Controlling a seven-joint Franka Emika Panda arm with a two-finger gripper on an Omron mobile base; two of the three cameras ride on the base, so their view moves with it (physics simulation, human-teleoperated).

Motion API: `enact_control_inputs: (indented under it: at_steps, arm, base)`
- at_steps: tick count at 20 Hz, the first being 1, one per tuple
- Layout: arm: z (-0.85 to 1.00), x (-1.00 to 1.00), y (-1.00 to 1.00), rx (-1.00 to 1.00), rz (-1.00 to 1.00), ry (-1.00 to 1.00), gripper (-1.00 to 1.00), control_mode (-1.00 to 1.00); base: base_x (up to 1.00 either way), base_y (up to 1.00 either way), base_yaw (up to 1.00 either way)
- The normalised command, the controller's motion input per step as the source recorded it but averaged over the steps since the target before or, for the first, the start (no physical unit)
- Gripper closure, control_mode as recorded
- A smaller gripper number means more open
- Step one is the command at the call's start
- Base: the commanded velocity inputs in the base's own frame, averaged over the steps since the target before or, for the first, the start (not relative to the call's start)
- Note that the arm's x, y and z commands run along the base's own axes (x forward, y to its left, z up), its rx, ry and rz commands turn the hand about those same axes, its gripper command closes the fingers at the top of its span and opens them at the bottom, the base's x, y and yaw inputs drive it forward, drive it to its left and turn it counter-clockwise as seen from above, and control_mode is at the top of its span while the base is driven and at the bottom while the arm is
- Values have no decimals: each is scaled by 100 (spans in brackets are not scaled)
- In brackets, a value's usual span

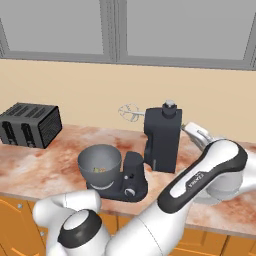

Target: Add butter and sugar cubes to the stand mixer bowl and then turn on the stand mixer to begin making frosting.

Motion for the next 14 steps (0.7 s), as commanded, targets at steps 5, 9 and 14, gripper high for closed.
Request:
enact_control_inputs:
  at_steps: [5,9,14]
  arm:
    - [-3,22,11,14,3,0,-100,-100]
    - [-3,0,59,6,3,0,-100,-100]
    - [-3,6,98,0,1,0,-100,-100]
  base:
    - [0,0,0]
    - [0,0,0]
    - [0,0,0]
